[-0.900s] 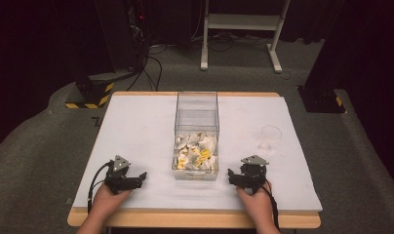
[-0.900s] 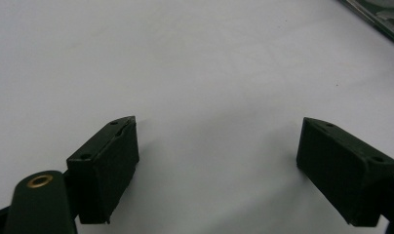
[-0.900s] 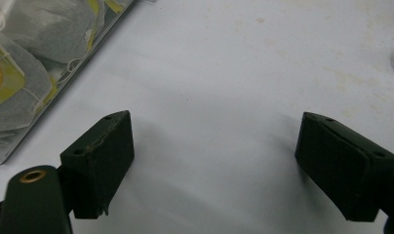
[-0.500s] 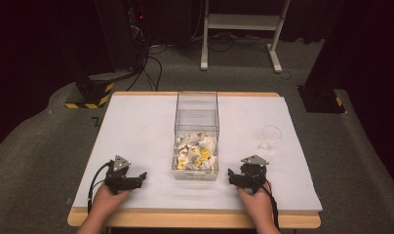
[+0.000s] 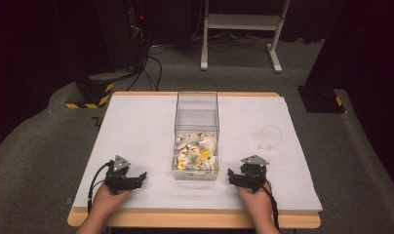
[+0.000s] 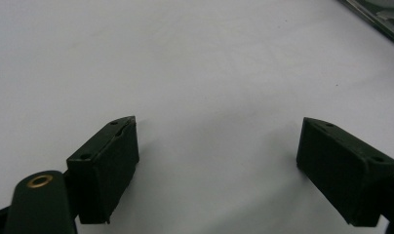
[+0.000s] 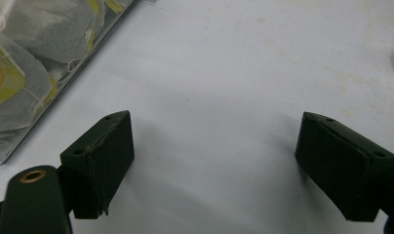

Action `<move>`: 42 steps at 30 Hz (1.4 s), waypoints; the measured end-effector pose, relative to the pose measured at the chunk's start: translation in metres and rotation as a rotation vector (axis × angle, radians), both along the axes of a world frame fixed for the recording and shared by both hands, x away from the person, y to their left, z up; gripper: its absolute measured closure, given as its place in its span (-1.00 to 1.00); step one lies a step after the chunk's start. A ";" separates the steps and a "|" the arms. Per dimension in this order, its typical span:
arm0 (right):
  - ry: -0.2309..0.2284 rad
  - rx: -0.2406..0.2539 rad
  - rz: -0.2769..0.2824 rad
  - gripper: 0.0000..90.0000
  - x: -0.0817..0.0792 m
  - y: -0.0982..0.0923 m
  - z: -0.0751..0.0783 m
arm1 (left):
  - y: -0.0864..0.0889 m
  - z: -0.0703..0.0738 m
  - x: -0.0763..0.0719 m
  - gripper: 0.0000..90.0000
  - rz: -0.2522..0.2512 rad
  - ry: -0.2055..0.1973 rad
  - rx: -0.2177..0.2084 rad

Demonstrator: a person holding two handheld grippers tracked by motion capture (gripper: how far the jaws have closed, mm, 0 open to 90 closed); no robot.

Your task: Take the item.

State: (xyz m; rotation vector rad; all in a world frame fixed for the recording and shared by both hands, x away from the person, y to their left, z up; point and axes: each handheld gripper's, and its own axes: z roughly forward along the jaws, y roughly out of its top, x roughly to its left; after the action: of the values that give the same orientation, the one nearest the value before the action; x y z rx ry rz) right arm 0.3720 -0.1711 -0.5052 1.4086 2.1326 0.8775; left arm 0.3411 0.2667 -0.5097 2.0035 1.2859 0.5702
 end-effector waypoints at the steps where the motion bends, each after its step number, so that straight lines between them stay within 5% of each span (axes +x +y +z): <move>1: 0.001 0.003 -0.002 -0.68 0.000 0.000 0.000 | 0.000 0.000 0.000 -0.64 0.000 0.000 0.000; 42: -0.058 0.033 0.047 -0.71 -0.008 -0.002 0.016 | 0.000 0.000 0.001 -0.69 0.003 0.004 0.006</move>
State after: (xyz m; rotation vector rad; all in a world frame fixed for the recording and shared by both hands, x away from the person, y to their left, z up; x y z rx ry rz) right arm 0.3644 -0.1732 -0.4891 1.3375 2.1251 0.9633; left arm 0.3417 0.2669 -0.5094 2.0089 1.2917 0.5726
